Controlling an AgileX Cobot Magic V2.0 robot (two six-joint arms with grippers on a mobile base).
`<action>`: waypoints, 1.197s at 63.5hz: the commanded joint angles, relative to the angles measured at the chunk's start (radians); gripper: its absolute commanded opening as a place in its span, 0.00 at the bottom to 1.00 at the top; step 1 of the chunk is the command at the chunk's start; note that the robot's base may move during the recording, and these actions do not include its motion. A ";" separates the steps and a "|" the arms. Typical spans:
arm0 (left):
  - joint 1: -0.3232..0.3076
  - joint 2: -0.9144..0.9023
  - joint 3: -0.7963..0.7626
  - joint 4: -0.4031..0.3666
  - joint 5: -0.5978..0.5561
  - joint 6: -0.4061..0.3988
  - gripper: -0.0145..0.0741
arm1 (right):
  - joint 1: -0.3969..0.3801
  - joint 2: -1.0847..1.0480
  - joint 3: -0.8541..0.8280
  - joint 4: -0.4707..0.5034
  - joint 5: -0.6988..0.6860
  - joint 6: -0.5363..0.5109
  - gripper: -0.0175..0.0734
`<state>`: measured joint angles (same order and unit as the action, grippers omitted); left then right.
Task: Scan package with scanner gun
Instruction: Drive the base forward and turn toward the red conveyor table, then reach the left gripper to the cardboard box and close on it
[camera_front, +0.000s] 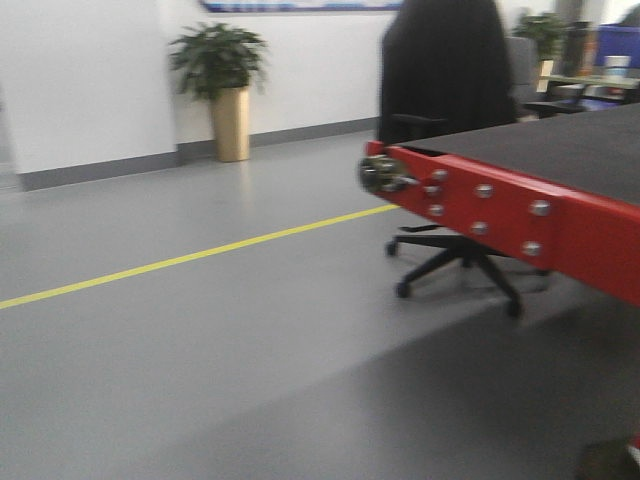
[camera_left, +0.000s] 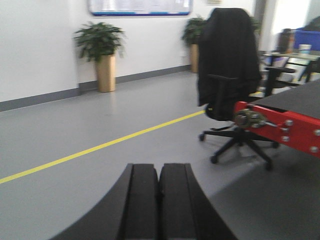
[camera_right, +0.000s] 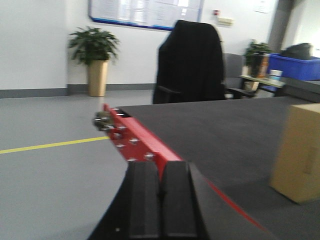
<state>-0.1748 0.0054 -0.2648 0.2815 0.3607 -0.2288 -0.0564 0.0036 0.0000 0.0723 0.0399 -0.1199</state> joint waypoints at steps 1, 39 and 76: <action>0.002 -0.005 0.000 0.001 -0.019 -0.005 0.04 | 0.002 -0.004 0.000 -0.006 -0.012 0.001 0.01; 0.002 -0.005 0.000 0.001 -0.019 -0.005 0.04 | 0.002 -0.004 0.000 -0.006 -0.012 0.001 0.01; 0.002 -0.005 0.000 0.001 -0.019 -0.005 0.04 | 0.002 -0.004 0.000 -0.006 -0.012 0.001 0.01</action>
<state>-0.1748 0.0054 -0.2648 0.2815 0.3607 -0.2288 -0.0564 0.0036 0.0000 0.0723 0.0399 -0.1199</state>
